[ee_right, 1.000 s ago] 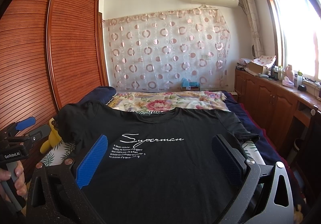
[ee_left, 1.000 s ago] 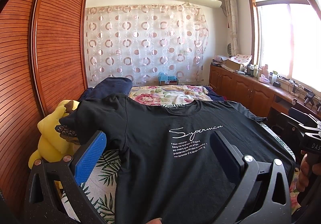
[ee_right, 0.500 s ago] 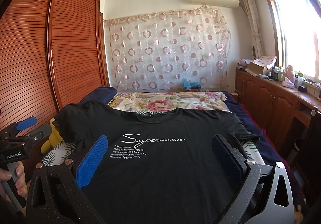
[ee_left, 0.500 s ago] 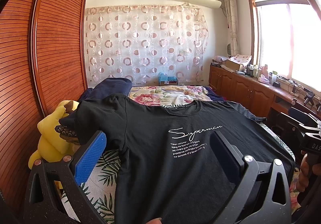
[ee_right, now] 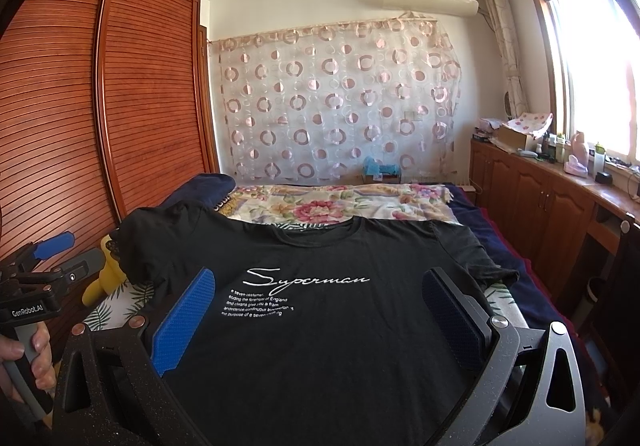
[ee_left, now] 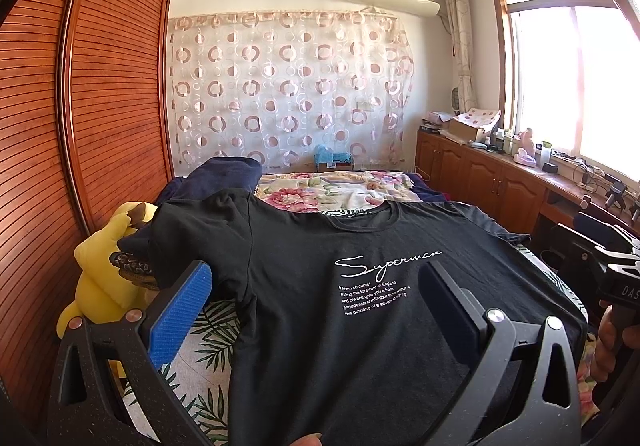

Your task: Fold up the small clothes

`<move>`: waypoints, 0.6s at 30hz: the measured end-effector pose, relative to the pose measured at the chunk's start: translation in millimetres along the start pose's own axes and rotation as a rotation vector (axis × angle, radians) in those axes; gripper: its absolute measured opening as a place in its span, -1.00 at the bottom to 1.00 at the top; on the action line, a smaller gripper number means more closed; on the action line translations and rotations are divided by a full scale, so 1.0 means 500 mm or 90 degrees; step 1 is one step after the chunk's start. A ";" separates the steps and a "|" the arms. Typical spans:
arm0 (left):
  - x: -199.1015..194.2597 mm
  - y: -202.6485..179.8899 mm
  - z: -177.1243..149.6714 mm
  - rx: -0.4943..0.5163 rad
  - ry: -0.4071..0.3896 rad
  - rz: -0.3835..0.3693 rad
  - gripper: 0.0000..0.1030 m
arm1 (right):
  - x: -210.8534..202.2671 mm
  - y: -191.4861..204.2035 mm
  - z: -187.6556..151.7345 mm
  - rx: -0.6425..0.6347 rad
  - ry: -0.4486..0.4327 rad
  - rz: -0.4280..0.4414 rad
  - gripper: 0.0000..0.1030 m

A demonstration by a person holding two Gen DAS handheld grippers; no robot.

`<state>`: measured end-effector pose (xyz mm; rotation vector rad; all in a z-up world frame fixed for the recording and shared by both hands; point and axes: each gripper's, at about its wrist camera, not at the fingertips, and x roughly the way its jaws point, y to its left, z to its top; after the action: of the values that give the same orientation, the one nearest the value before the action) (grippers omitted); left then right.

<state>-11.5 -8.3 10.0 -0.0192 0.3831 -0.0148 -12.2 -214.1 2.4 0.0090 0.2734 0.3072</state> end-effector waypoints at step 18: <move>0.006 -0.007 0.004 -0.005 0.013 0.002 1.00 | 0.007 0.002 -0.001 -0.001 0.008 0.006 1.00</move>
<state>-8.2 -11.8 10.8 -0.0255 0.4036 -0.0107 -9.3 -212.4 1.2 0.0068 0.2857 0.3167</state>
